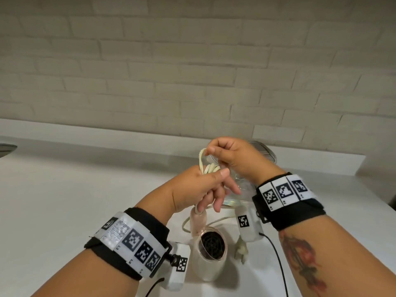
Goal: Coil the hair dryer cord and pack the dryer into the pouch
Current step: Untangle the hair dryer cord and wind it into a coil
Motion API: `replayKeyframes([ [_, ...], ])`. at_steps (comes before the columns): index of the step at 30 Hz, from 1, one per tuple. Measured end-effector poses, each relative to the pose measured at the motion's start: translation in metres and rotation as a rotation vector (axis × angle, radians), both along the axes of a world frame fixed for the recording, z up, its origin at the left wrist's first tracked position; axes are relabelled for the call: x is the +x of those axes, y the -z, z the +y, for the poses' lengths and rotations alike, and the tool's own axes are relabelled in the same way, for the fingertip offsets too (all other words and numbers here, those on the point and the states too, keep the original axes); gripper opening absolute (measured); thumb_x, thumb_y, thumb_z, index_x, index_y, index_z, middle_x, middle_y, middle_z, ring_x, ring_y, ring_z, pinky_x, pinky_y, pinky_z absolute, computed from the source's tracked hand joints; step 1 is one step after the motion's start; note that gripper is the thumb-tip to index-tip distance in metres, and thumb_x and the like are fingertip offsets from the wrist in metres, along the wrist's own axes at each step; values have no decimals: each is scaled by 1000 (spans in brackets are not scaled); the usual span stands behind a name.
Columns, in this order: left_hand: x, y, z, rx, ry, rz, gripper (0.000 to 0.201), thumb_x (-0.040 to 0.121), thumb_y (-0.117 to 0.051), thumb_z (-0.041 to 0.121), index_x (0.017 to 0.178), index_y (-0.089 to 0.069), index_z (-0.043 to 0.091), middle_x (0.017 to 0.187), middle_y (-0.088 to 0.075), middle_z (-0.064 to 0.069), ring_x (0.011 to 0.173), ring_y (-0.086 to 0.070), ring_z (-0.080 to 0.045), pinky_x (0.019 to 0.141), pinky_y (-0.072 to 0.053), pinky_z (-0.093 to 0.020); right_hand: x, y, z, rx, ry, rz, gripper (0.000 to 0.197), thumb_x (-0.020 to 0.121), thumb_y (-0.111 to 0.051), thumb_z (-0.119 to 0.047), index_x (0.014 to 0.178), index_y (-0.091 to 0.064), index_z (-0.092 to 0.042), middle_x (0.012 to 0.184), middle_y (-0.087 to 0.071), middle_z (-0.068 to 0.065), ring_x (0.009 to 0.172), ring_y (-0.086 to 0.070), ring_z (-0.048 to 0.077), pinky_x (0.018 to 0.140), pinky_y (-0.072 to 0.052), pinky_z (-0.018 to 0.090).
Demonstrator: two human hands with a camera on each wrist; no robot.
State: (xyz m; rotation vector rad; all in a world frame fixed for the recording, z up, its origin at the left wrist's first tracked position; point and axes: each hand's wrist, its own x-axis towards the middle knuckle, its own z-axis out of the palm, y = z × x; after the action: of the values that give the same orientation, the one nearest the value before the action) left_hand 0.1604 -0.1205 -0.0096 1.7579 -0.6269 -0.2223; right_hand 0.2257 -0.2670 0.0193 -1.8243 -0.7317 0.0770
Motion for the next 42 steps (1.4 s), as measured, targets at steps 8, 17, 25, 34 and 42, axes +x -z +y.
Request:
replayKeyframes([
  [8, 12, 5, 0, -266, -191, -36, 43, 91, -43, 49, 116, -66, 23, 86, -74, -10, 79, -71, -22, 78, -53, -35, -15, 62, 10, -44, -12, 217, 32, 94, -40, -12, 71, -56, -27, 50, -42, -7, 51, -33, 12, 44, -27, 21],
  [17, 19, 4, 12, -384, -273, -14, 40, 83, -49, 63, 113, -65, 43, 132, -62, 0, 131, -50, -14, 118, -20, -44, -22, 68, -19, -384, -31, 10, 22, 96, -51, -27, 95, -70, -17, 62, -54, -16, 56, -45, -5, 60, -36, 9],
  [25, 26, 6, 29, -475, -391, 12, 69, 88, -36, 48, 149, -25, 18, 133, -58, 4, 121, -57, -6, 116, -22, -32, -33, 55, -61, -506, -21, 78, 23, 95, -51, -35, 90, -72, -26, 50, -49, -23, 54, -42, -2, 56, -34, 9],
  [34, 23, 8, 29, -162, -453, -9, 53, 98, -28, 51, 145, -34, 26, 116, -70, 7, 98, -70, -9, 94, -38, -26, -54, -3, -70, -481, -171, -27, 16, 90, -59, -33, 92, -74, -28, 76, -67, -19, 75, -56, -4, 77, -42, 15],
  [42, 2, -12, 9, 156, -33, -56, 54, 79, -52, 57, 108, -70, 15, 66, -70, -7, 42, -48, -17, 65, -51, -34, -40, -50, -41, -216, 5, -317, 5, 86, -66, -23, 85, -70, -21, 80, -68, 11, 72, -58, 19, 74, -49, 34],
])
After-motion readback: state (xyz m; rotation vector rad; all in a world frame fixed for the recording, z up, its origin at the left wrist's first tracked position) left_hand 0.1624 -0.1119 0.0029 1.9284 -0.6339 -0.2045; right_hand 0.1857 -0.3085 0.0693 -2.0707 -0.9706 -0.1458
